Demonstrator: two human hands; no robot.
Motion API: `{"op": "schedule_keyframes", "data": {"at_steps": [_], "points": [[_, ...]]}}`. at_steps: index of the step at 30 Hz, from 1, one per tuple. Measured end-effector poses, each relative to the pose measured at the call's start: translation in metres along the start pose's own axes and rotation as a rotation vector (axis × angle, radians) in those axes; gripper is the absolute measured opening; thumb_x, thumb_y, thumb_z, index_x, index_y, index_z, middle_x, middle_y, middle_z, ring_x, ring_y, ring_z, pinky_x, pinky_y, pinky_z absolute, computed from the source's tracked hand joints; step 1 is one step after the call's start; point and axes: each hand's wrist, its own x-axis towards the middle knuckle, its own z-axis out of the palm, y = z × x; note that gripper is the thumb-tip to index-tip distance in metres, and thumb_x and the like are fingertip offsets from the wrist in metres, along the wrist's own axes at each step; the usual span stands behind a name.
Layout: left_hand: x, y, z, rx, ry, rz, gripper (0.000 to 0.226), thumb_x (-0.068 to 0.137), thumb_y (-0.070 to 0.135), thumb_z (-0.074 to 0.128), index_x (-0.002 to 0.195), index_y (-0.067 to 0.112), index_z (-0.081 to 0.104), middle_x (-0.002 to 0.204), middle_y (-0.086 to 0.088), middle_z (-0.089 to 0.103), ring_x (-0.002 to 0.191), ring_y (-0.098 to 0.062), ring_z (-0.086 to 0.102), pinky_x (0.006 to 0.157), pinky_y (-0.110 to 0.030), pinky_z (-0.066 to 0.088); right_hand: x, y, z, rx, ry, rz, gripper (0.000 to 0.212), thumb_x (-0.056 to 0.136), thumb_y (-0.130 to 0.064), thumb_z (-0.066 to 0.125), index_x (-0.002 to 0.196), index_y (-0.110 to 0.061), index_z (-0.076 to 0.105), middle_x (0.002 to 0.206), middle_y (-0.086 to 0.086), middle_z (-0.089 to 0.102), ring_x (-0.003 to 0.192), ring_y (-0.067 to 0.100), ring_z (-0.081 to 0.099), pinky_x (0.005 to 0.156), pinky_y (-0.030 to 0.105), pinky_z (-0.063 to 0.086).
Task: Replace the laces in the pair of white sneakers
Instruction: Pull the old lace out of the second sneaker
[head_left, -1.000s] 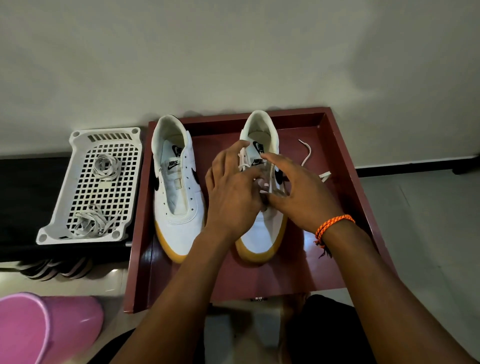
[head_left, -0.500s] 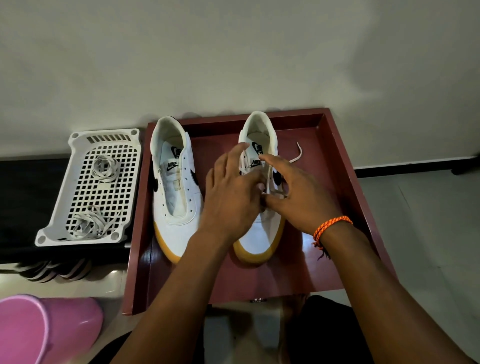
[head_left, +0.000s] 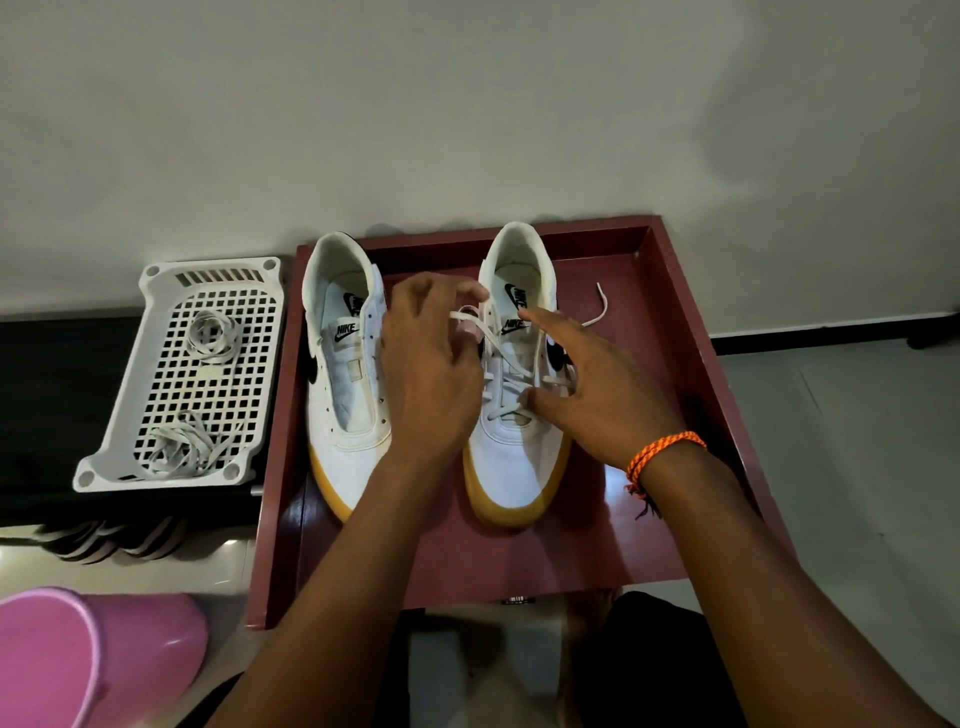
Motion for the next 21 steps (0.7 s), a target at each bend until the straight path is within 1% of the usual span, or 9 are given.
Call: {"op": "schedule_keyframes", "data": {"at_steps": [3, 6, 8, 10, 12, 15, 16, 18, 21], "points": [[-0.012, 0.004, 0.005, 0.28, -0.223, 0.096, 0.026, 0.094, 0.029, 0.059, 0.114, 0.034, 0.075, 0.16, -0.001, 0.042, 0.146, -0.029, 0.04, 0.114, -0.051, 0.04, 0.001, 0.0, 0.002, -0.006, 0.002, 0.001, 0.081, 0.087, -0.028, 0.077, 0.155, -0.05, 0.037, 0.155, -0.018, 0.048, 0.134, 0.011, 0.054, 0.1, 0.04, 0.056], [-0.023, 0.006, 0.012, 0.333, -0.345, 0.111, 0.019, 0.093, 0.027, 0.064, 0.108, 0.03, 0.076, 0.17, -0.004, 0.028, 0.154, -0.037, 0.026, 0.12, -0.059, 0.03, 0.001, -0.002, 0.001, 0.011, -0.001, 0.003, 0.079, 0.088, -0.027, 0.073, 0.156, -0.048, 0.037, 0.155, -0.017, 0.049, 0.132, 0.012, 0.056, 0.1, 0.042, 0.056], [-0.022, 0.007, 0.013, 0.302, -0.316, 0.088, 0.015, 0.091, 0.026, 0.065, 0.1, 0.028, 0.077, 0.169, -0.001, 0.03, 0.152, -0.035, 0.029, 0.116, -0.058, 0.033, 0.001, -0.002, 0.001, 0.013, 0.0, -0.001, 0.079, 0.089, -0.025, 0.073, 0.156, -0.047, 0.038, 0.153, -0.017, 0.051, 0.129, 0.012, 0.058, 0.1, 0.04, 0.056], [-0.017, 0.007, 0.014, 0.225, -0.246, 0.056, 0.016, 0.09, 0.028, 0.061, 0.093, 0.028, 0.077, 0.162, 0.003, 0.039, 0.143, -0.032, 0.039, 0.109, -0.055, 0.041, 0.001, 0.0, 0.0, 0.009, -0.004, -0.004, 0.08, 0.089, -0.026, 0.076, 0.156, -0.047, 0.038, 0.153, -0.018, 0.05, 0.127, 0.012, 0.059, 0.098, 0.038, 0.056], [-0.01, 0.005, 0.014, 0.032, -0.14, -0.002, 0.02, 0.093, 0.026, 0.058, 0.086, 0.037, 0.073, 0.15, 0.001, 0.049, 0.13, -0.028, 0.05, 0.102, -0.053, 0.05, 0.001, 0.001, 0.0, 0.004, -0.012, 0.001, 0.083, 0.088, -0.029, 0.08, 0.156, -0.049, 0.036, 0.154, -0.021, 0.048, 0.127, 0.011, 0.058, 0.098, 0.036, 0.056], [0.0, -0.003, 0.011, -0.264, -0.001, -0.108, 0.025, 0.1, 0.024, 0.058, 0.086, 0.043, 0.068, 0.136, -0.003, 0.052, 0.124, -0.025, 0.06, 0.102, -0.051, 0.055, 0.001, 0.001, 0.001, -0.018, -0.01, -0.001, 0.082, 0.088, -0.031, 0.08, 0.156, -0.048, 0.037, 0.155, -0.02, 0.048, 0.135, 0.011, 0.052, 0.112, 0.042, 0.046], [0.002, -0.005, 0.01, -0.259, 0.01, -0.115, 0.022, 0.099, 0.023, 0.059, 0.091, 0.041, 0.068, 0.133, 0.0, 0.051, 0.126, -0.025, 0.059, 0.102, -0.05, 0.056, 0.001, 0.001, 0.0, -0.02, -0.003, 0.0, 0.081, 0.087, -0.032, 0.079, 0.155, -0.048, 0.038, 0.154, -0.02, 0.048, 0.135, 0.012, 0.052, 0.113, 0.047, 0.046], [0.003, -0.008, 0.005, -0.142, -0.005, -0.06, 0.023, 0.093, 0.018, 0.058, 0.103, 0.035, 0.07, 0.131, 0.004, 0.052, 0.128, -0.025, 0.058, 0.1, -0.05, 0.056, 0.001, 0.0, 0.0, -0.005, -0.005, 0.005, 0.081, 0.086, -0.031, 0.077, 0.154, -0.05, 0.038, 0.154, -0.02, 0.049, 0.132, 0.011, 0.055, 0.105, 0.049, 0.053], [-0.003, -0.002, 0.003, 0.139, -0.139, 0.062, 0.025, 0.096, 0.026, 0.058, 0.112, 0.037, 0.075, 0.152, 0.001, 0.047, 0.141, -0.029, 0.046, 0.11, -0.051, 0.045, 0.0, 0.0, 0.0, 0.0, -0.009, -0.012, 0.081, 0.086, -0.029, 0.077, 0.154, -0.049, 0.038, 0.152, -0.02, 0.051, 0.13, 0.01, 0.057, 0.098, 0.047, 0.057]]}}
